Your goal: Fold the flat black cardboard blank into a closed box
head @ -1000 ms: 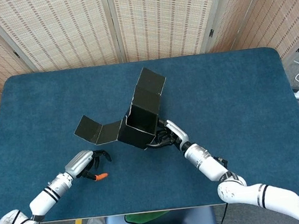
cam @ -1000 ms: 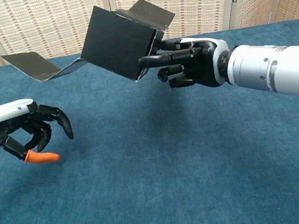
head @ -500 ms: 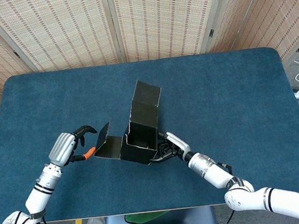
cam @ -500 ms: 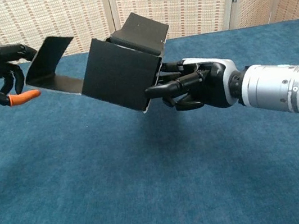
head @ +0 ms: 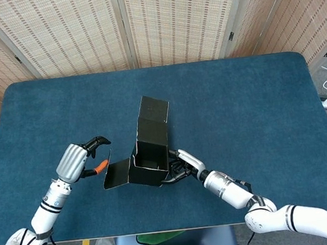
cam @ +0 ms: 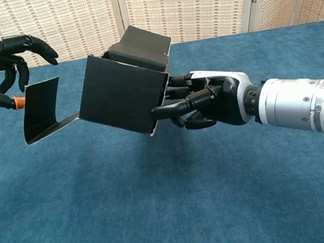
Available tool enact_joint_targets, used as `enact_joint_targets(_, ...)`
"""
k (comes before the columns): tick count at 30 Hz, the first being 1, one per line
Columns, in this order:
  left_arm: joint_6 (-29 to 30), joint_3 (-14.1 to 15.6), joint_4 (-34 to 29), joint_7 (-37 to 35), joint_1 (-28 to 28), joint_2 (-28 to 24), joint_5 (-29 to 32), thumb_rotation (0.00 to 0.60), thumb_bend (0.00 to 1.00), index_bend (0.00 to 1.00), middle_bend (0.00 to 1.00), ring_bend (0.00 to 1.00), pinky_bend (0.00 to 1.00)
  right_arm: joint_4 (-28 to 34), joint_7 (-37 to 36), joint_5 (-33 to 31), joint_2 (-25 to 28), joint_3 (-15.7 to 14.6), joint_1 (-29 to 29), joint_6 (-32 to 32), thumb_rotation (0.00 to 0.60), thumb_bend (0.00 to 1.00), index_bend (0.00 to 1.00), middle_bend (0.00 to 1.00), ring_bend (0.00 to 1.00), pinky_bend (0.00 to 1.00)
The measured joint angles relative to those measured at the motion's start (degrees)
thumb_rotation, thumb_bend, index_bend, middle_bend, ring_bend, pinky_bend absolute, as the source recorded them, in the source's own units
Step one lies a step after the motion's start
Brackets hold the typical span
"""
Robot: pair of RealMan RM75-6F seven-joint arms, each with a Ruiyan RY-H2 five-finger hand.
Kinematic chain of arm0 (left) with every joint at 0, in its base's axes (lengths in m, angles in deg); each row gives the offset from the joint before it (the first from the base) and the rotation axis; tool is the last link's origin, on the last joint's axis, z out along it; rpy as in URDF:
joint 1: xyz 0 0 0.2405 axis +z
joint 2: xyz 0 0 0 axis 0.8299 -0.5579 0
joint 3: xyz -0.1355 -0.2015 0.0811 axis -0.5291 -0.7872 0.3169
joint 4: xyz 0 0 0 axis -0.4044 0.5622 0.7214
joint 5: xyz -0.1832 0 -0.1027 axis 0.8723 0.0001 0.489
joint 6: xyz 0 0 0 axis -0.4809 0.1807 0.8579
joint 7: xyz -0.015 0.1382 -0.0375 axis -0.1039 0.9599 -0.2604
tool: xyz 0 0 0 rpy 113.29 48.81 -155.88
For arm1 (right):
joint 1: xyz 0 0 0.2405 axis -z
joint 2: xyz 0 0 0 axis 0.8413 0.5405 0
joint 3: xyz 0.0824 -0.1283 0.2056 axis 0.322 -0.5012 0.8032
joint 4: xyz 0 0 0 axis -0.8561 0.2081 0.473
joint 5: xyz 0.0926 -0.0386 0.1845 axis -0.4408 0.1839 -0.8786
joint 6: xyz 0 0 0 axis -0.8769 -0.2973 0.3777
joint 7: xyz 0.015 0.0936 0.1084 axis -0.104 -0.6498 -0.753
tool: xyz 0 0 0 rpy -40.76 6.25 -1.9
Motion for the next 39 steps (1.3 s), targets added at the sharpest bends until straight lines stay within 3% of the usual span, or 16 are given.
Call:
enact_joint_targets(4, -1.31, -0.60, -0.86, 1.51, 0.69, -0.03, 3.26, 0.600, 0.32, 0.26, 0.35, 0.63, 0.80, -0.31, -1.70, -1.11, 0.11, 0.64, 0.07, -1.29, 0.600, 0.35, 0.44, 0.52, 0.68, 1.00)
enact_joint_targets(10, -8.11, -1.00, -3.64, 5.80, 1.15, -1.26, 8.94, 0.600, 0.32, 0.19, 0.29, 0.61, 0.80, 0.02, -9.09, -0.97, 1.55, 1.72, 0.52, -3.80, 0.600, 0.35, 0.44, 0.52, 0.68, 1.00)
enact_joint_targets(30, -15.48, -2.69, -9.94, 4.04, 1.37, -2.39, 16.16, 0.600, 0.30, 0.26, 0.32, 0.63, 0.86, -0.47, -22.90, 2.34, 4.17, 0.17, 0.87, -13.37, 0.600, 0.37, 0.44, 0.53, 0.68, 1.00)
enact_joint_targets(34, -14.01, -2.12, -9.90, 1.52, 1.58, -2.35, 12.92, 0.600, 0.24, 0.16, 0.18, 0.62, 0.91, -0.99, -22.65, 2.16, 3.43, -0.48, 0.13, -13.26, 0.600, 0.37, 0.44, 0.53, 0.68, 1.00)
enact_joint_targets(39, -8.62, -1.38, -7.96, -0.40, 1.50, -1.06, 6.43, 0.600, 0.23, 0.00, 0.01, 0.57, 0.92, -1.75, -22.32, 1.49, 1.54, -0.95, -1.16, -12.79, 0.600, 0.37, 0.44, 0.53, 0.68, 1.00)
